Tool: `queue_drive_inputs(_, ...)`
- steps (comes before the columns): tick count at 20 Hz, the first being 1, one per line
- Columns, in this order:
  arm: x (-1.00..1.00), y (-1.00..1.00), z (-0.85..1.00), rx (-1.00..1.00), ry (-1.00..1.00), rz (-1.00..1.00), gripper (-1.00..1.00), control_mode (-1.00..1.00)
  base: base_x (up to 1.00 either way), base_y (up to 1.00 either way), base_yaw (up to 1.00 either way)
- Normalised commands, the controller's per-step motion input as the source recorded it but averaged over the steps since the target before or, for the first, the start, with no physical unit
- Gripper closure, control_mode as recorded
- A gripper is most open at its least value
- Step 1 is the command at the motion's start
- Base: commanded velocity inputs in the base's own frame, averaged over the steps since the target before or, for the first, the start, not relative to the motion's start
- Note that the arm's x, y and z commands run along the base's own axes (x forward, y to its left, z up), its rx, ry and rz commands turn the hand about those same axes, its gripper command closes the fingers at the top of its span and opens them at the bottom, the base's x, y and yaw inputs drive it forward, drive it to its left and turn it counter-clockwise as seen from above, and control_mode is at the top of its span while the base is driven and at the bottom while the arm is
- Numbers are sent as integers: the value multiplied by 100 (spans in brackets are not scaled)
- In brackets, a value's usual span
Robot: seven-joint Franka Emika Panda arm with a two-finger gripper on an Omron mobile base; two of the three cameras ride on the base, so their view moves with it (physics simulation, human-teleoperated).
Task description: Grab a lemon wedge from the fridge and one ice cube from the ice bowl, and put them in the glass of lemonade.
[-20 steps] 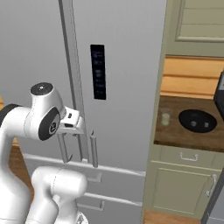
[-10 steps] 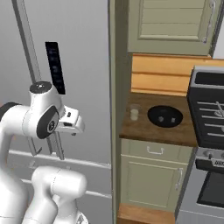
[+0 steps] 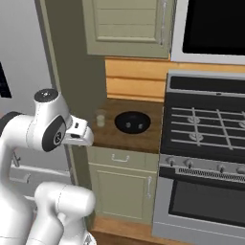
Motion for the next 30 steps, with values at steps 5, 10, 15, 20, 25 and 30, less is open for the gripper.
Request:
queue_drive_inputs(5,0,0,0,0,0,0,-100,100,0,-68,8)
queue_drive_inputs(10,0,0,0,0,0,0,-100,100,0,-56,17)
queue_drive_inputs(15,0,0,0,0,0,0,-100,100,9,-43,20)
queue_drive_inputs(20,0,0,0,0,0,0,-100,100,30,-13,19)
queue_drive_inputs(25,0,0,0,0,0,0,-100,100,36,0,11)
queue_drive_inputs(30,0,0,0,0,0,0,-100,100,42,0,6)
